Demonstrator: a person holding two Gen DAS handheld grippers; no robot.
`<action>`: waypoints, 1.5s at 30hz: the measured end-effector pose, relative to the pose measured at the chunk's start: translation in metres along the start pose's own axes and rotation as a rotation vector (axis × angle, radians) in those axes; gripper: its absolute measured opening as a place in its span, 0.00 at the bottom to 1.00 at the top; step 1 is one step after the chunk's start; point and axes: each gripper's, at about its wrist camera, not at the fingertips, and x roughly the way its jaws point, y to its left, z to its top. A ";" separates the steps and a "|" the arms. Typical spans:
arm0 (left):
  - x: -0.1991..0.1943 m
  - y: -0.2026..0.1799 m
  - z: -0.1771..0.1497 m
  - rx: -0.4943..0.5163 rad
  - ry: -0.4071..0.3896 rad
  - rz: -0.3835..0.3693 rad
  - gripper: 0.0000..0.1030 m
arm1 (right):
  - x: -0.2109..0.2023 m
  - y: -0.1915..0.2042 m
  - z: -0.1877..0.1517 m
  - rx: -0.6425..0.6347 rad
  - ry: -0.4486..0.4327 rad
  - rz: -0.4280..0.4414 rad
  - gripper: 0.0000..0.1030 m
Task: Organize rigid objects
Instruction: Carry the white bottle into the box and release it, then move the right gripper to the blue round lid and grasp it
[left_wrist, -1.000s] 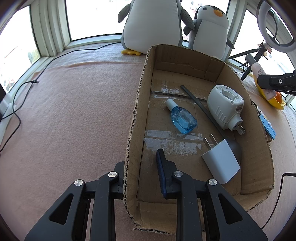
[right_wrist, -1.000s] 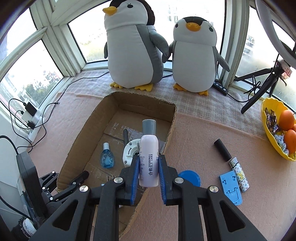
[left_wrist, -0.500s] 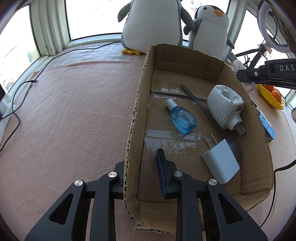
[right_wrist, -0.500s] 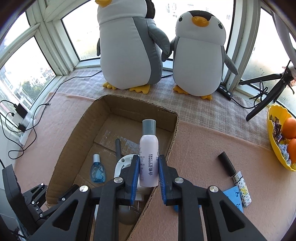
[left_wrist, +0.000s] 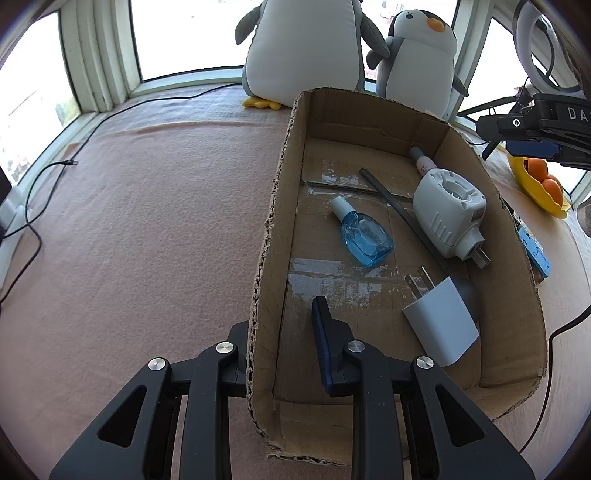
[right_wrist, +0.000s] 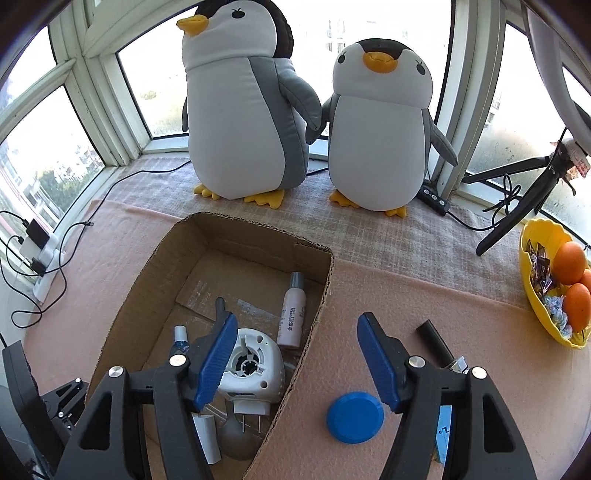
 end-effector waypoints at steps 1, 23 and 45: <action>0.000 0.000 0.000 0.001 0.000 0.000 0.22 | -0.001 -0.002 -0.001 0.004 0.002 0.002 0.62; -0.001 0.001 0.000 0.002 0.000 0.001 0.22 | -0.029 -0.046 -0.050 0.081 0.039 0.005 0.62; -0.001 0.000 0.000 0.002 0.000 0.003 0.22 | -0.007 -0.044 -0.105 0.003 0.101 -0.018 0.62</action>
